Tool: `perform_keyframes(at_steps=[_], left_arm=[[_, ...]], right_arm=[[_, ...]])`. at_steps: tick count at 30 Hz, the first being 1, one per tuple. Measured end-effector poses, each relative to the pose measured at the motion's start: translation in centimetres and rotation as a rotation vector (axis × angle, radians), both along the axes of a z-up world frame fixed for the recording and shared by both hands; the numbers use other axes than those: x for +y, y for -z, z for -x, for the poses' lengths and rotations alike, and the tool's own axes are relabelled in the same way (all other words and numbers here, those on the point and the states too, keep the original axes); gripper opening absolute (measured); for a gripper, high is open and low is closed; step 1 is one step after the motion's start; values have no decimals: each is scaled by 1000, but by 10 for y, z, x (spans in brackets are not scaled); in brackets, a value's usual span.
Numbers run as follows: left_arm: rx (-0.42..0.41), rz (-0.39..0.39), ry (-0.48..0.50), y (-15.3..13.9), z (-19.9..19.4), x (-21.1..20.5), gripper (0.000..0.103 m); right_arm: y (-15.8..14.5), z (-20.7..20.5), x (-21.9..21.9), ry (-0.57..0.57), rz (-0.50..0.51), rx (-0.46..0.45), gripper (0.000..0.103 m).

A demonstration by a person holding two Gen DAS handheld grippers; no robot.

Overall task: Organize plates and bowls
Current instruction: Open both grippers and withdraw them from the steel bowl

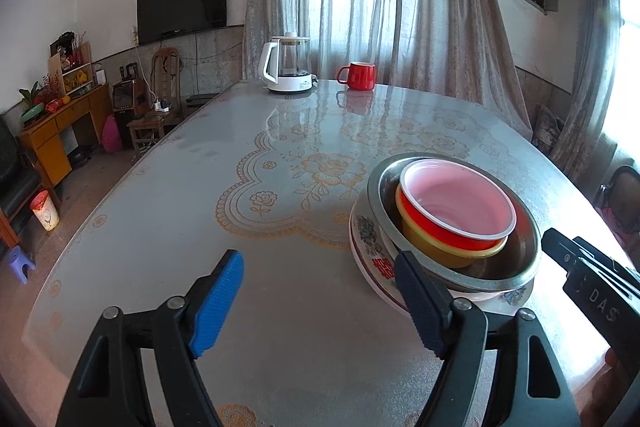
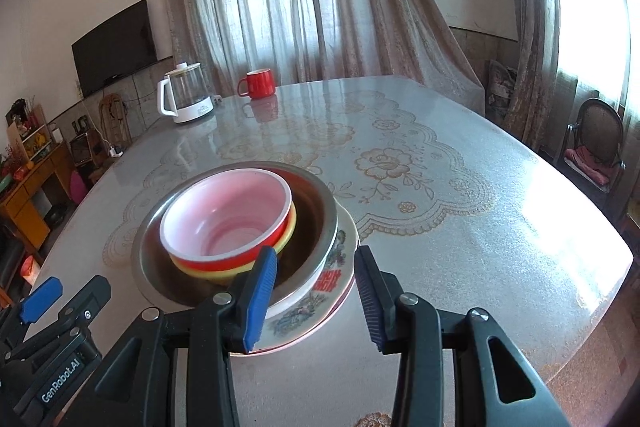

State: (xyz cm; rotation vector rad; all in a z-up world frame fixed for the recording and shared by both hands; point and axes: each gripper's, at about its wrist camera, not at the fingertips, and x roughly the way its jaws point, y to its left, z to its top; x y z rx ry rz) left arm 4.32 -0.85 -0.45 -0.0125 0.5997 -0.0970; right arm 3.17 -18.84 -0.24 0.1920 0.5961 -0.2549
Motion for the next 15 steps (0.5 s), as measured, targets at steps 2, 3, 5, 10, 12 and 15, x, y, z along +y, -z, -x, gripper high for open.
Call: perform_keyframes(at_steps=[2,3,5,10,12,15], left_arm=[[-7,5,-5,-1,0,1,83],[-10,5,-6,-1,0,0,86],[-15,2,-9,-2,1,0,89],[-11,3,-10,-1,0,-1,96],[-10,1,-12,-1,-1,-2,99],[-13,4,-19,-1,0,-1,101]], right_arm=[[1,0,0,0,0,1,40],[1,-1,1,-1,0,4,40],[2,-2,2,-7,0,11,40],[4,-3,7,-20,23,13,40],[4,-2,7,-23,25,13,40],[5,-3,7,-26,27,13,40]])
